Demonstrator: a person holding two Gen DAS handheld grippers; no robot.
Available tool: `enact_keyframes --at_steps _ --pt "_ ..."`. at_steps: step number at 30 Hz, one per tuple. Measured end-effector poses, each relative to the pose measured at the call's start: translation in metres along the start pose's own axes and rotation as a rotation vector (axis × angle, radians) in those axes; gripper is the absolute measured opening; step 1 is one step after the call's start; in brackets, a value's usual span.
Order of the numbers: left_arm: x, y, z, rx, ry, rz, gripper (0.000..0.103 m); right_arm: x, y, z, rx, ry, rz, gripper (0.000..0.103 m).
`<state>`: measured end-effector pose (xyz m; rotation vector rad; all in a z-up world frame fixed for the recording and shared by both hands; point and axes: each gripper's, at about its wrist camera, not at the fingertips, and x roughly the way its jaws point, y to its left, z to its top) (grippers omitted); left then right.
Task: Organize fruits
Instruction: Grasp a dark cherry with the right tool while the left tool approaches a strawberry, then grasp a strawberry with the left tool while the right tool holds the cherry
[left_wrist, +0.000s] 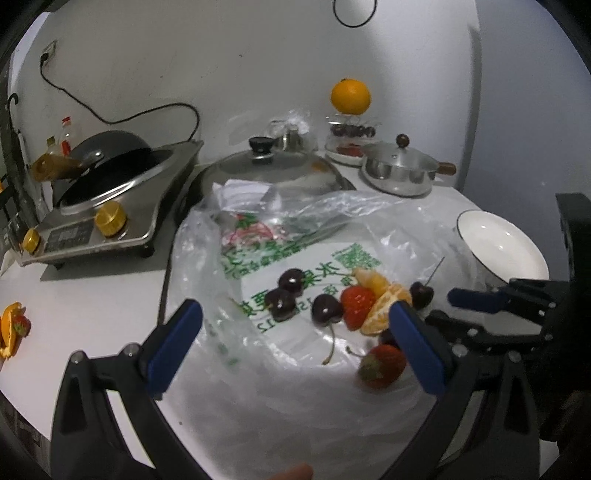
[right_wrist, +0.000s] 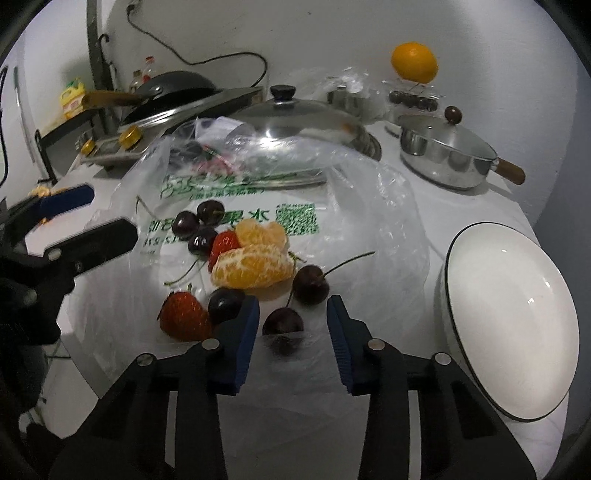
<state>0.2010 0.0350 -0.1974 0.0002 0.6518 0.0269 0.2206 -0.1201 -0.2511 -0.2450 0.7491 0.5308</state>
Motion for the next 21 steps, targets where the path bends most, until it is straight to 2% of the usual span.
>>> enact_keyframes --at_steps 4,9,12,16,21 --pt "0.004 -0.009 -0.001 0.019 0.019 -0.001 0.102 0.003 0.001 -0.005 -0.028 0.015 0.014 0.034" --pt "0.009 -0.017 -0.005 0.037 0.050 0.006 0.102 0.008 0.006 -0.011 -0.065 0.027 0.024 0.033" --pt "0.010 -0.023 -0.007 0.054 0.061 -0.002 0.102 0.009 0.003 -0.011 -0.061 0.022 0.029 0.027" --pt "0.014 -0.035 -0.011 0.096 0.082 -0.015 0.101 0.008 -0.001 -0.013 -0.056 0.015 0.051 0.027" --pt "0.013 -0.045 -0.016 0.147 0.092 -0.040 0.093 0.000 -0.008 -0.015 -0.029 -0.006 0.077 0.027"
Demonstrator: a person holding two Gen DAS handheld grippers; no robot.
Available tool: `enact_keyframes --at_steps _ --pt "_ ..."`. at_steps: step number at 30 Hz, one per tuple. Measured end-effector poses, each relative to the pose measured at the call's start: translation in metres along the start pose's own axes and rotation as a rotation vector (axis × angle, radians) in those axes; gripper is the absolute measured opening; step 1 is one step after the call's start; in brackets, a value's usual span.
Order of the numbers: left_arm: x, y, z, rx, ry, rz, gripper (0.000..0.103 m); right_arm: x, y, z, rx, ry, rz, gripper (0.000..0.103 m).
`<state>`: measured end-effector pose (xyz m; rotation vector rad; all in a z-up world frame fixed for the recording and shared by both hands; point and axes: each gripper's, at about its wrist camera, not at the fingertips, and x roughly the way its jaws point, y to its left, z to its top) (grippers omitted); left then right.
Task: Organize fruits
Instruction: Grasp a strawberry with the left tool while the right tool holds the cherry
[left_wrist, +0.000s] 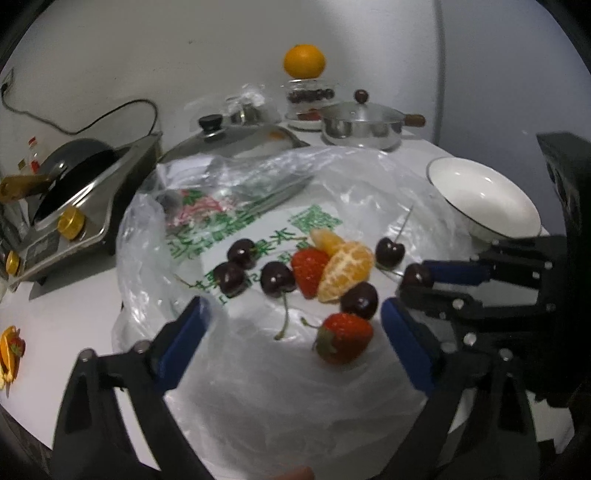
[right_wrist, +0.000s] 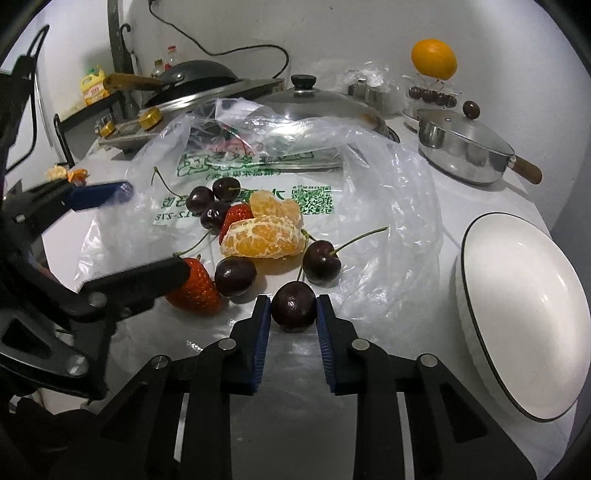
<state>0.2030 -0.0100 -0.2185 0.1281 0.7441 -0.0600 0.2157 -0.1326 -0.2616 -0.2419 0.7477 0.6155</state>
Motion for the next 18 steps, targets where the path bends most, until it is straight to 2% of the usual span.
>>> enact_keyframes --at_steps 4,9,18 --pt "-0.007 -0.011 0.002 0.057 -0.025 -0.014 0.092 -0.007 -0.003 0.000 0.022 -0.022 0.011 0.027" --pt "-0.009 -0.017 0.001 0.083 -0.034 -0.022 0.085 -0.013 -0.005 -0.001 0.042 -0.038 0.013 0.027" --pt "-0.054 -0.005 0.014 0.045 -0.188 -0.014 0.084 -0.024 -0.005 -0.002 0.045 -0.063 0.033 0.027"
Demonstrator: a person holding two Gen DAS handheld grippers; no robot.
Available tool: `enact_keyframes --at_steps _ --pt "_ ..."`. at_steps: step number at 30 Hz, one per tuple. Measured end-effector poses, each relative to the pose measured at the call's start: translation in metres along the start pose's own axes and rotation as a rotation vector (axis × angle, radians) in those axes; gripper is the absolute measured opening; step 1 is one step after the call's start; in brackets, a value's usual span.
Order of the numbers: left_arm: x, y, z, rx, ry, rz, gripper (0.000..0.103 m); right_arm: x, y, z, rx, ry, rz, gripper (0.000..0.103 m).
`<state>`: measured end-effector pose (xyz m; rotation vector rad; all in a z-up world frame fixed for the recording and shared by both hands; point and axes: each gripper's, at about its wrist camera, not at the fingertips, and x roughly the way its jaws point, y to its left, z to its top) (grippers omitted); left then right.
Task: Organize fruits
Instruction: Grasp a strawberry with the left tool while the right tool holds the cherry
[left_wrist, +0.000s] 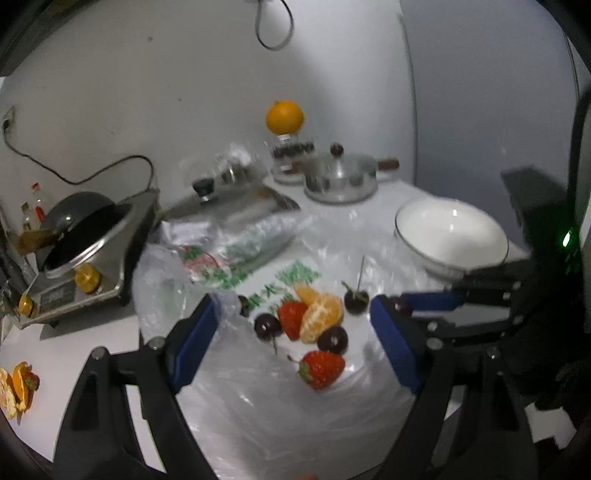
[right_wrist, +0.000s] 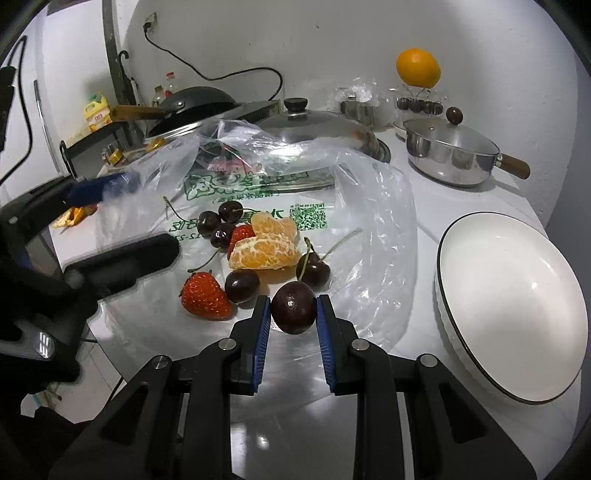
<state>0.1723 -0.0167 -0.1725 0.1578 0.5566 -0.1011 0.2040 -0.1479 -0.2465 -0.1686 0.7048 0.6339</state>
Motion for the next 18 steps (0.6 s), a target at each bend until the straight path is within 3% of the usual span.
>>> enact_keyframes --at_steps 4,7,13,18 --pt "-0.007 0.011 0.002 -0.041 -0.008 0.059 0.084 -0.004 0.004 -0.001 -0.010 -0.009 0.005 0.027" --pt "-0.012 0.017 0.001 -0.073 -0.010 0.059 0.085 -0.007 0.005 -0.001 -0.008 -0.016 0.007 0.027" --pt "-0.034 0.020 0.009 -0.092 -0.109 0.088 0.085 -0.011 0.007 0.001 -0.006 -0.028 0.008 0.027" --pt "-0.035 0.018 0.012 -0.089 -0.122 0.039 0.085 -0.013 0.007 0.001 -0.001 -0.023 0.005 0.027"
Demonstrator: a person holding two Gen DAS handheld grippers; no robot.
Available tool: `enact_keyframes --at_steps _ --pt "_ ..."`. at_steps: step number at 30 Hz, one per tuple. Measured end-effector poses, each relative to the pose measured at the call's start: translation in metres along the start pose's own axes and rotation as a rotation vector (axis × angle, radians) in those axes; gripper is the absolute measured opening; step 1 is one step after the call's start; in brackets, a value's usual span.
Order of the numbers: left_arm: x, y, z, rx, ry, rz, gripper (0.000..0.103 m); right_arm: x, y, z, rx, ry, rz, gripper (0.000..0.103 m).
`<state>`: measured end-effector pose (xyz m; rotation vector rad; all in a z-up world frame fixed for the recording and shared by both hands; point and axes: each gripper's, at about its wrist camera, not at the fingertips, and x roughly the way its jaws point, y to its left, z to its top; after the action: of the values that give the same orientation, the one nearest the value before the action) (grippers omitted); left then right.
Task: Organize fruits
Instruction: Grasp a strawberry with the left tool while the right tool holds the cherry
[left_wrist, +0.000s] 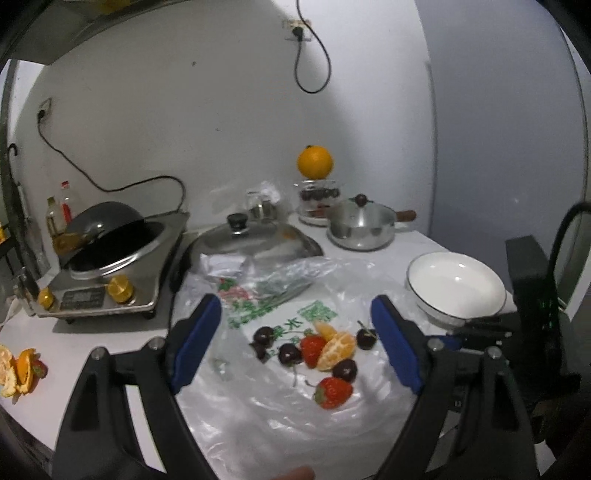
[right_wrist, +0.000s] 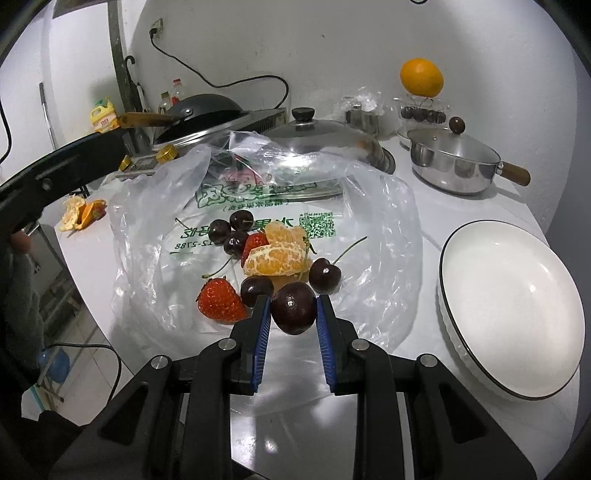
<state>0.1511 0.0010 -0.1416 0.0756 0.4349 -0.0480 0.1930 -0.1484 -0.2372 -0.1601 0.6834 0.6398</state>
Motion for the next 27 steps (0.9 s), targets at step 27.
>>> enact_keyframes --at_steps 27 --pt "0.099 -0.007 -0.059 0.001 0.340 -0.185 0.063 0.000 -0.010 0.002 0.020 0.021 -0.061 0.027"
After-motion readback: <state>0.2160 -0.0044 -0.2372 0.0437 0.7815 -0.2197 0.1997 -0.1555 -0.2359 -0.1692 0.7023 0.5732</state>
